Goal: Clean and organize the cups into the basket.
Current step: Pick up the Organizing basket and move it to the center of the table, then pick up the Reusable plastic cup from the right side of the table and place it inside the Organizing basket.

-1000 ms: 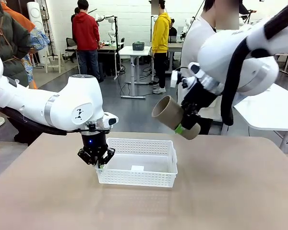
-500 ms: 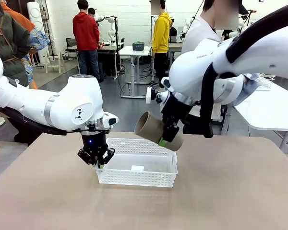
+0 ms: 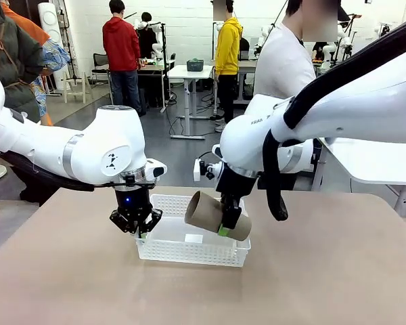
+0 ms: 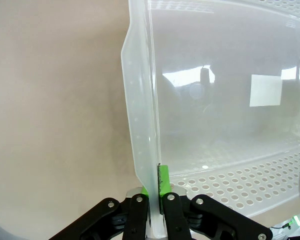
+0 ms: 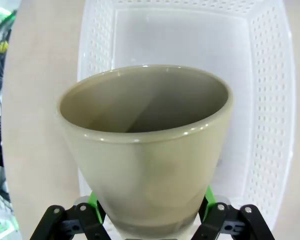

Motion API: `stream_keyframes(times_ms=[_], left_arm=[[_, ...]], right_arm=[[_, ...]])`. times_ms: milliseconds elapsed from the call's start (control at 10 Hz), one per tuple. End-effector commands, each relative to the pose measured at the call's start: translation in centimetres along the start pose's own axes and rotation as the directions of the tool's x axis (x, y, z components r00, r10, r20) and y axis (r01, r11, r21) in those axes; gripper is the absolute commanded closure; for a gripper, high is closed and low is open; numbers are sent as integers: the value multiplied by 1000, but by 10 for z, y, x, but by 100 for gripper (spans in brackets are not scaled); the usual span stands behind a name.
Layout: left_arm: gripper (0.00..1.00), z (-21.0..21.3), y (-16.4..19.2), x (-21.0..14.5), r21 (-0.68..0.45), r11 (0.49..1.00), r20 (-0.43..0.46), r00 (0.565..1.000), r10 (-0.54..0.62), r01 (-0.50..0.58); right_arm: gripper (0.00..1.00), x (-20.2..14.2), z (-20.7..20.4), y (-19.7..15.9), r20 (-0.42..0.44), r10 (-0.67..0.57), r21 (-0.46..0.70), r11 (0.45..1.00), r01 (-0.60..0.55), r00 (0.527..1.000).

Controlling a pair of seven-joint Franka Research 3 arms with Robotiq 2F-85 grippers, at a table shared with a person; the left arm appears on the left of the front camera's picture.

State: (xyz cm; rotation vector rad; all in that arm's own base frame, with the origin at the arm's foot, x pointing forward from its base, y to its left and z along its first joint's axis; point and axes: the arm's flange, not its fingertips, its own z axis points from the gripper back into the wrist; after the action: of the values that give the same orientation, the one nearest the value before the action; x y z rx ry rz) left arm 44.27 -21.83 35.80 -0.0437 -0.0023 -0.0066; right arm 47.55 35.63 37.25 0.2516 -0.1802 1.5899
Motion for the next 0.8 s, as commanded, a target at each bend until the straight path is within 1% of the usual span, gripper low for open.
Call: stream_keyframes(times_ms=[0, 100, 200, 300, 600, 700], left_arm=[[100, 1, 0, 1, -3, 1000, 7, 1000, 4, -4], [100, 1, 0, 1, -3, 1000, 7, 1000, 4, -4], [100, 1, 0, 1, -3, 1000, 7, 1000, 4, -4], [100, 1, 0, 1, -3, 1000, 7, 1000, 4, -4], [100, 1, 0, 1, -3, 1000, 7, 1000, 4, -4], [100, 1, 0, 1, -3, 1000, 7, 1000, 4, -4]], right_arm=[[17, 11, -7, -9, -25, -4, -10, 1000, 3, 1000], [17, 12, -12, -10, -13, -4, -1, 1000, 4, 1000], [12, 13, -14, -11, -5, -11, 6, 1000, 11, 1000], [0, 14, -15, -10, -2, -13, 13, 1000, 13, 1000], [0, 17, -8, -6, 10, -7, 4, 1000, 7, 1000], [0, 15, 3, -5, 40, -8, -4, 1000, 8, 999]])
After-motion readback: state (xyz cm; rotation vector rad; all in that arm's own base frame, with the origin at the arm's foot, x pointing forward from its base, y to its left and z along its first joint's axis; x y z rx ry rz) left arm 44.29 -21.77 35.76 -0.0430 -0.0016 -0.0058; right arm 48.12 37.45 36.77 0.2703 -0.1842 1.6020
